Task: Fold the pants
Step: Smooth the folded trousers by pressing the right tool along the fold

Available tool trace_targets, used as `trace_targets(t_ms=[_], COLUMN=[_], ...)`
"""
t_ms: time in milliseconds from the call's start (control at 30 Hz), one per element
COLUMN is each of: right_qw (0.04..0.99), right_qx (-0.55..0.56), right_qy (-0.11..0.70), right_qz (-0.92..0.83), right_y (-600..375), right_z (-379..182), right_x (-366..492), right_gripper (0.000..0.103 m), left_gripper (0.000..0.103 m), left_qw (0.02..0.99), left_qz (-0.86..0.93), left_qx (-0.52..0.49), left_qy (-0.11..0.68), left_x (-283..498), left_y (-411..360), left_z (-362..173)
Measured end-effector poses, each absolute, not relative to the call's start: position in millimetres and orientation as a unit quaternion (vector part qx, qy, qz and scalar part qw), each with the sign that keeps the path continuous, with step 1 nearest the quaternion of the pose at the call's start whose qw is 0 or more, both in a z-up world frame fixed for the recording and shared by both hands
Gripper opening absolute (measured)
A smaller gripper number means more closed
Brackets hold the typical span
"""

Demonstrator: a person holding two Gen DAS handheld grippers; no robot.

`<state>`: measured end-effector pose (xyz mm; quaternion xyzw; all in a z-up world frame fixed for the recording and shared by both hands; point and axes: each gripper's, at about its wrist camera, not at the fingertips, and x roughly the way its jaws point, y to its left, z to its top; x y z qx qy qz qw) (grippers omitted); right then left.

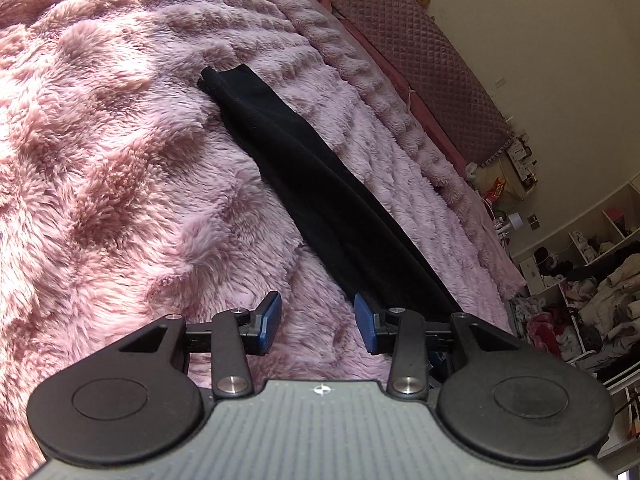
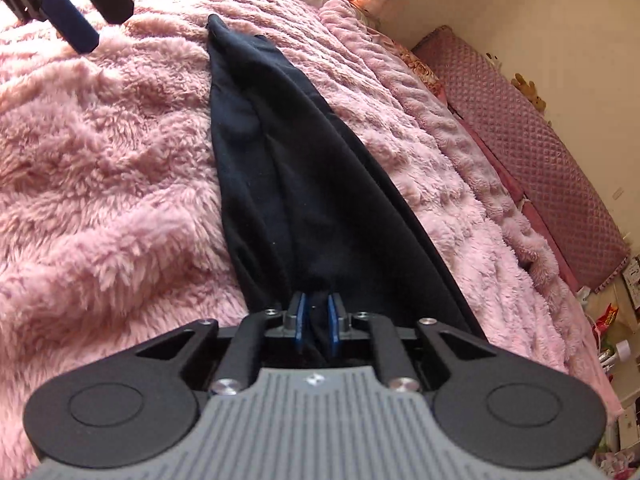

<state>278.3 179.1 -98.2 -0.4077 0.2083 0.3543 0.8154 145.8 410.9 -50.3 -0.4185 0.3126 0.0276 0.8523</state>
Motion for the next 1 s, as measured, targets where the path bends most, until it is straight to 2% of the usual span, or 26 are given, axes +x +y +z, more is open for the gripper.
trace_targets(t_ms=[33,100,200,333,367,433,467,500,533,633,1000], right_qw=[0.816,0.811,0.801,0.822,0.817,0.809,0.809,0.809,0.807,0.801,0.804], right_qx=[-0.410,-0.444,-0.466,-0.411,-0.430,-0.472,-0.480,-0.484,-0.486,-0.512,-0.461], right_qy=[0.207,0.185,0.189,0.235,0.222,0.183,0.172,0.166,0.165,0.138,0.168], right_qz=[0.351,0.332,0.326,0.317,0.315,0.298,0.291,0.289,0.292,0.280,0.337], right_y=[181,187,196,199,201,205,207,209,211,212,180], right_z=[-96,-103,-112,-105,-109,-118,-121,-123,-125,-134,-81], right_x=[279,276,274,284,282,275,273,271,269,255,232], right_gripper=[0.019,0.028,0.026,0.026,0.028,0.041,0.041,0.034,0.014,0.000,0.000], left_gripper=[0.045,0.045,0.046,0.047,0.047,0.048,0.048,0.048,0.048,0.048,0.048], left_qw=[0.851,0.849,0.843,0.817,0.810,0.807,0.812,0.818,0.827,0.842,0.836], left_qz=[0.030,0.035,0.019,-0.021,-0.028,-0.025,-0.015,-0.003,0.014,0.040,0.036], left_qx=[-0.420,-0.425,-0.442,-0.498,-0.514,-0.522,-0.514,-0.501,-0.481,-0.439,-0.445], left_qy=[0.313,0.311,0.306,0.288,0.280,0.274,0.278,0.283,0.291,0.310,0.318], left_x=[146,145,144,141,139,137,136,135,135,138,139], left_y=[412,414,416,426,429,432,432,431,428,420,420], left_z=[-51,-50,-51,-58,-60,-59,-58,-56,-52,-49,-53])
